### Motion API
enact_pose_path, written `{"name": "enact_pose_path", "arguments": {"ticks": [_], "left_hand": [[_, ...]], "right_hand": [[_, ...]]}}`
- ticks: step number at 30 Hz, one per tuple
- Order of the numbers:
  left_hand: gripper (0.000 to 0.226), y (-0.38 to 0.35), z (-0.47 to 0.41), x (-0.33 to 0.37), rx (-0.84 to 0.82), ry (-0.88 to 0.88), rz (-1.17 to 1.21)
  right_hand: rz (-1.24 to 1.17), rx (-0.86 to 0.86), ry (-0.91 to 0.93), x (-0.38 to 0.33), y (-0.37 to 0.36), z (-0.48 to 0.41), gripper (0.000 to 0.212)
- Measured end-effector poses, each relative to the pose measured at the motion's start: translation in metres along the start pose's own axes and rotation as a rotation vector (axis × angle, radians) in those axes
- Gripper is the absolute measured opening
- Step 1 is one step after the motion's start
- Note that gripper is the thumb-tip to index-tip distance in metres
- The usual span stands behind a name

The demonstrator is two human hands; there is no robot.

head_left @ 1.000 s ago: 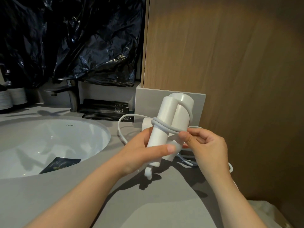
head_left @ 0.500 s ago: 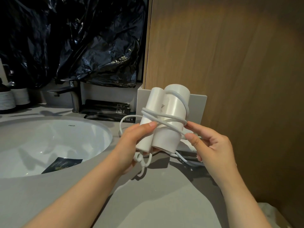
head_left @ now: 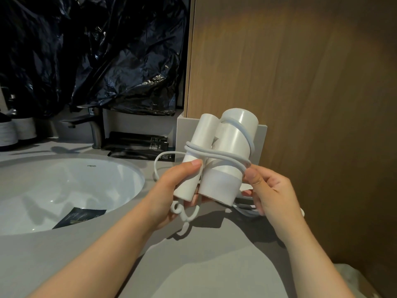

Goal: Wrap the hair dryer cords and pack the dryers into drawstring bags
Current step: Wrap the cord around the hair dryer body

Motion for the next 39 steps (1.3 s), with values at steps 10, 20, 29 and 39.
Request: {"name": "enact_pose_path", "arguments": {"ticks": [10, 20, 29, 39], "left_hand": [[0.019, 0.013, -0.003, 0.008, 0.371, -0.440, -0.653], [0.012, 0.016, -0.006, 0.000, 0.352, -0.422, -0.817], [0.031, 0.020, -0.012, 0.000, 0.260, -0.203, -0.376], [0.033, 0.004, -0.005, -0.001, 0.110, -0.089, -0.431]], "right_hand": [[0.020, 0.007, 0.083, -0.003, 0.000, 0.002, 0.023], [0.093, 0.060, 0.158, -0.004, -0.001, 0.005, 0.015], [0.028, -0.004, 0.140, -0.010, -0.001, 0.006, 0.030], [-0.040, 0.012, 0.022, -0.005, 0.002, 0.005, 0.029]]}}
Point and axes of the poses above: each hand's wrist, its own z-axis away from the middle knuckle, its own y-axis out of the back of the hand, x = y × z, the point moved 3 cm from there along -z, towards the middle knuckle, and after that the axes turned 2 degrees about -z, right-handed, at the moved point
